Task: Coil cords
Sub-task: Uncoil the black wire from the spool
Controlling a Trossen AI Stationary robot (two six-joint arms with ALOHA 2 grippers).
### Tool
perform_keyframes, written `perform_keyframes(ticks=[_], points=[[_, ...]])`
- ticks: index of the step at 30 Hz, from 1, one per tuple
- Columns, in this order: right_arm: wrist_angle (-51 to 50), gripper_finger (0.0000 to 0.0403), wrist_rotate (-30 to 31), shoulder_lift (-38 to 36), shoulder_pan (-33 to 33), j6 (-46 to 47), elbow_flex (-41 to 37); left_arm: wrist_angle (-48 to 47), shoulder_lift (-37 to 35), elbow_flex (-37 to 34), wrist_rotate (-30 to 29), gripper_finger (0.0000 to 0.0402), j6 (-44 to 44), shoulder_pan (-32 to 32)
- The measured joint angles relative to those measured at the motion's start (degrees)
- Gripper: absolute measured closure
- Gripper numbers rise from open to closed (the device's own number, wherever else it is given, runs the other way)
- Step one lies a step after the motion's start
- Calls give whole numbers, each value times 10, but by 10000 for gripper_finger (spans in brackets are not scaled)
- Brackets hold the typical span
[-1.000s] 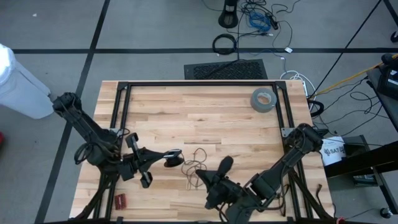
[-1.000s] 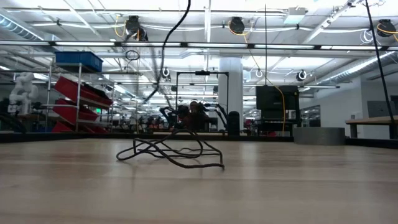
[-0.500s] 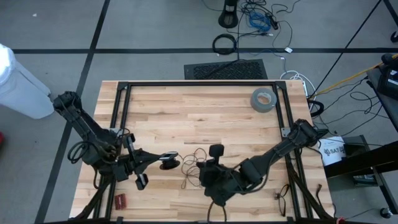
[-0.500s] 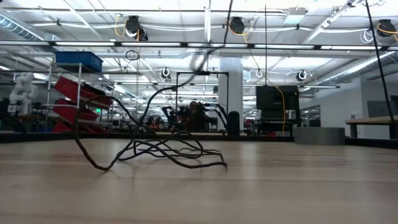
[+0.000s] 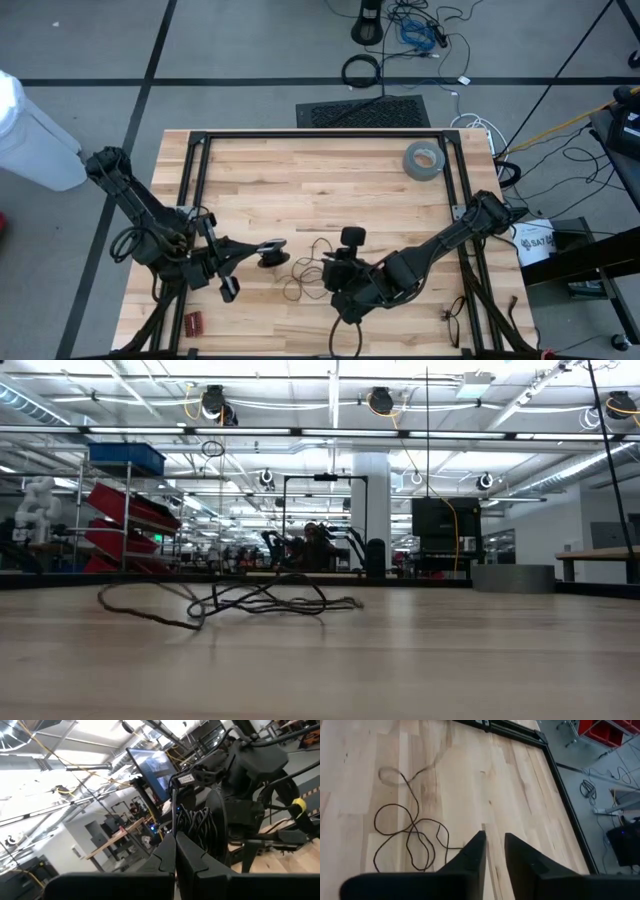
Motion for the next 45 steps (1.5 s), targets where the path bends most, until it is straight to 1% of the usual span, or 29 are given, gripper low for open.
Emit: perform_keyframes(ticks=[2, 5, 13, 15, 18, 23, 28, 34, 39, 45], points=[[1, 332, 1, 0, 0, 3, 0, -3, 0, 0, -2, 402, 0, 0], [34, 322, 3, 0, 0, -11, 0, -4, 0, 0, -3, 402, 0, 0], [194, 316, 19, 13, 0, -148, 0, -4, 0, 0, -7, 402, -5, 5], [227, 316, 20, 21, -1, -167, 0, -5, 0, 0, -12, 402, -5, 6], [252, 316, 18, 31, -4, -181, 0, -5, 0, 0, -14, 402, -6, 7], [264, 316, 18, 49, -21, -187, 0, -5, 0, 0, -14, 402, -6, 7], [218, 316, 15, 65, -42, -181, 0, -5, 0, 0, -17, 402, -6, 7], [88, 316, 15, 64, -52, -118, 0, -6, 1, 0, -22, 402, -6, 7], [14, 316, 19, 23, -23, -78, -1, -6, 1, 0, -26, 402, -6, 7], [-85, 316, 18, -47, 33, -30, -1, -6, 1, 0, -26, 401, -6, 7]])
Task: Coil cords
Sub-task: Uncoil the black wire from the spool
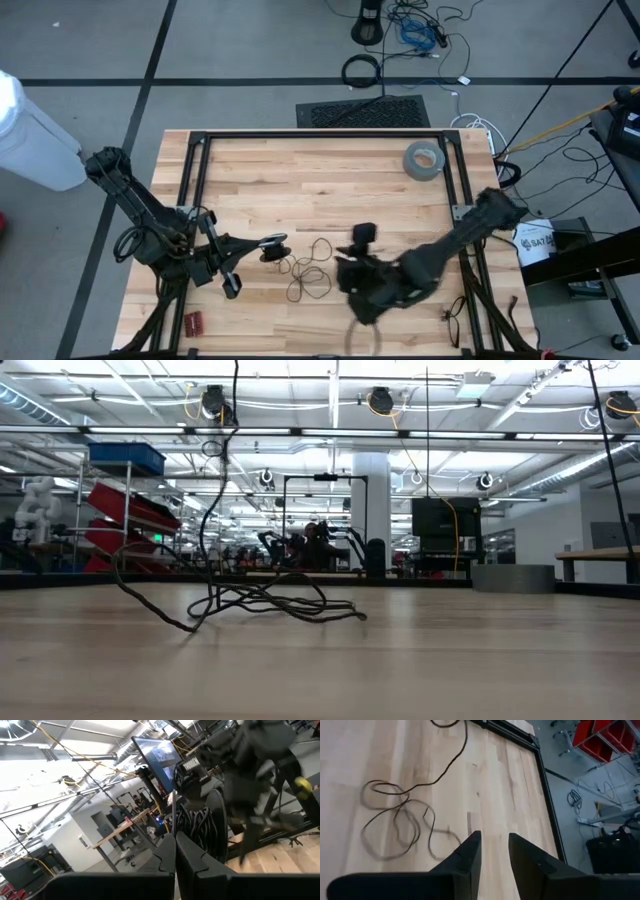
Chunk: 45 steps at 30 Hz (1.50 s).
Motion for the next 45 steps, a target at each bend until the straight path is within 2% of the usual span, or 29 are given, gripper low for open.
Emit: perform_keyframes(ticks=[6, 10, 13, 15, 17, 24, 29, 32, 36, 39, 45], points=[[-110, 316, 19, -60, 101, 126, 0, 0, 0, 0, 0, 402, 0, 0], [-133, 316, 87, -75, 173, 180, -9, 0, 0, 0, 0, 401, 0, 0], [-133, 316, 167, -80, 215, 201, -44, 0, 0, 0, 0, 402, 0, 0], [-134, 316, 233, -89, 232, 227, -85, 0, 0, 0, 0, 401, 0, 0], [-134, 316, 267, -101, 240, 271, -137, 0, 0, 0, 0, 402, 0, 0], [-111, 316, 271, -171, 251, 460, -357, 2, 0, 0, 0, 402, 0, 0], [-7, 316, 302, -220, 248, 500, -479, 2, 0, 0, 0, 401, 0, 0], [81, 316, 299, -240, 243, 462, -528, 2, 0, 0, 0, 401, 0, 1], [220, 316, 266, -260, 233, 340, -564, 2, 0, 0, 3, 401, 1, 2], [356, 316, 200, -272, 214, 203, -578, 2, 0, 0, 5, 402, 1, 1], [664, 316, 17, -277, 141, -108, -585, 2, 0, 0, 15, 401, 0, 1]])
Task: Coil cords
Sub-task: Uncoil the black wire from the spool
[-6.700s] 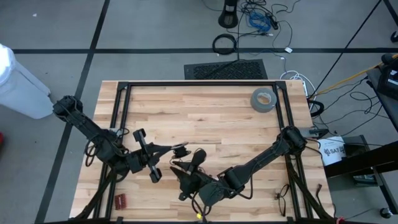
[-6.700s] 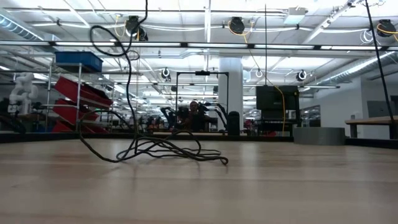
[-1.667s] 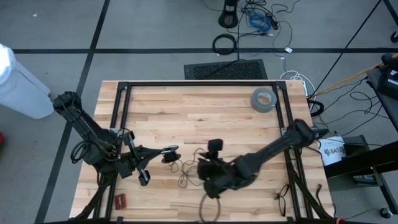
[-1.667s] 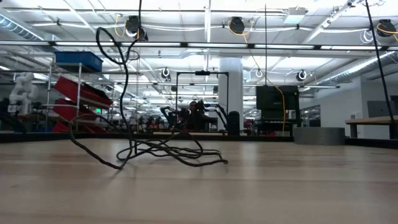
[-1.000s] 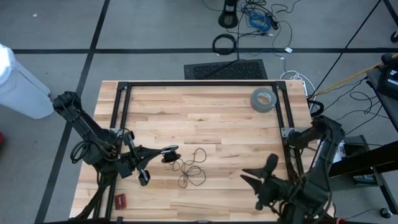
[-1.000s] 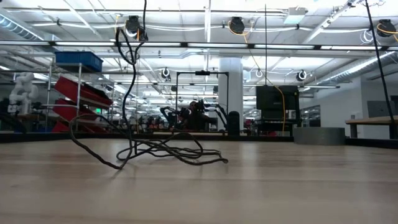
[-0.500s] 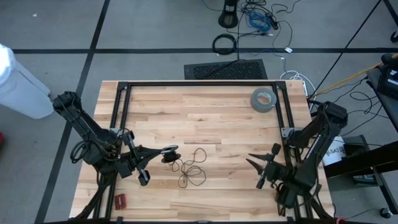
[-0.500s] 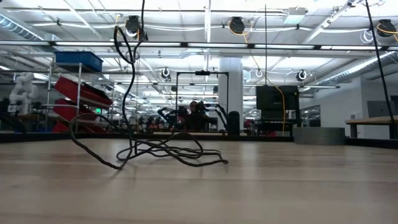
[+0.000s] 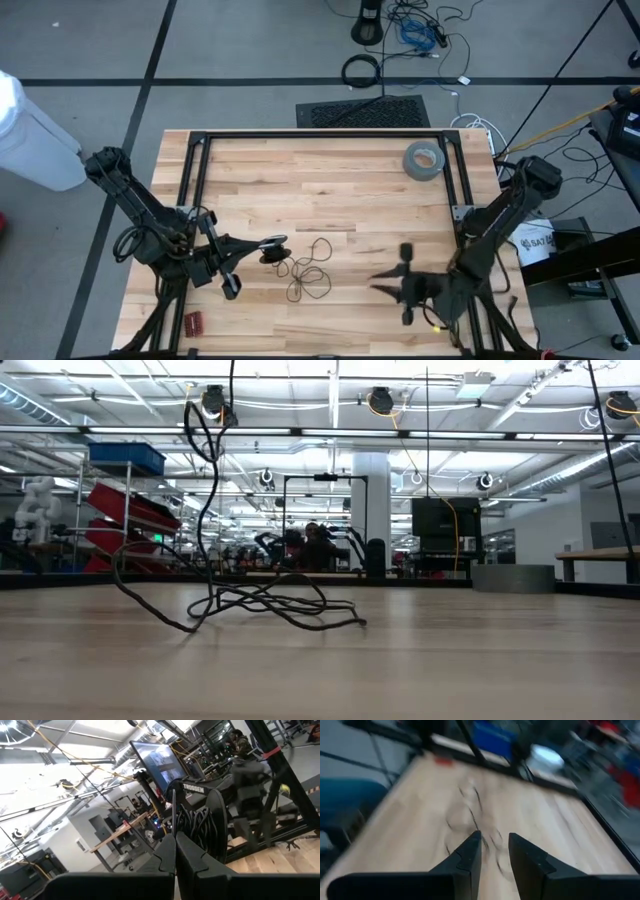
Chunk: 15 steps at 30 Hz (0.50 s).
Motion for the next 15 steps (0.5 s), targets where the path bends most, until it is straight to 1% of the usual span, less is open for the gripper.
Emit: perform_keyframes(ticks=[3, 5, 8, 12, 15], points=[[98, 316, -77, 5, -41, -88, 0, 0, 0, 0, 0, 402, 0, 0], [137, 316, -105, 11, -65, -121, 0, 0, 0, 0, 0, 401, 0, 0], [186, 316, -122, 28, -100, -142, 0, 0, 0, 0, 1, 402, 0, 0], [279, 316, -197, 75, -146, -173, 0, 0, 0, 0, 1, 402, 0, 0], [365, 316, -234, 113, -177, -200, 0, 0, 0, 0, 1, 402, 0, 0]])
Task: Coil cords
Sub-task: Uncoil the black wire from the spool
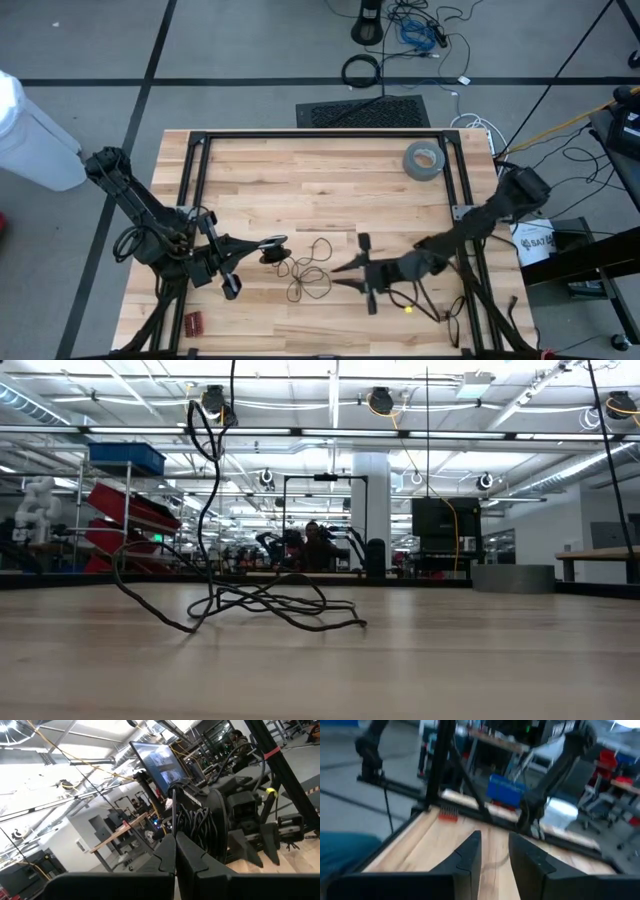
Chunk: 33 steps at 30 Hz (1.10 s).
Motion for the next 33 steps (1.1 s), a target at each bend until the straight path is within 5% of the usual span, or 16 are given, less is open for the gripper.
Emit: perform_keyframes(ticks=[5, 13, 22, 33], points=[[100, 316, -37, 38, -44, -25, 10, 0, 0, 0, 2, 401, 0, 0], [104, 316, -130, 84, -80, -17, 87, 0, 0, 0, 2, 402, 0, 0], [104, 308, -128, 172, -95, -27, 194, 0, 0, 0, 2, 401, 0, 0], [87, 241, -97, 204, -103, -6, 234, 0, 0, 0, 2, 401, 0, 0]])
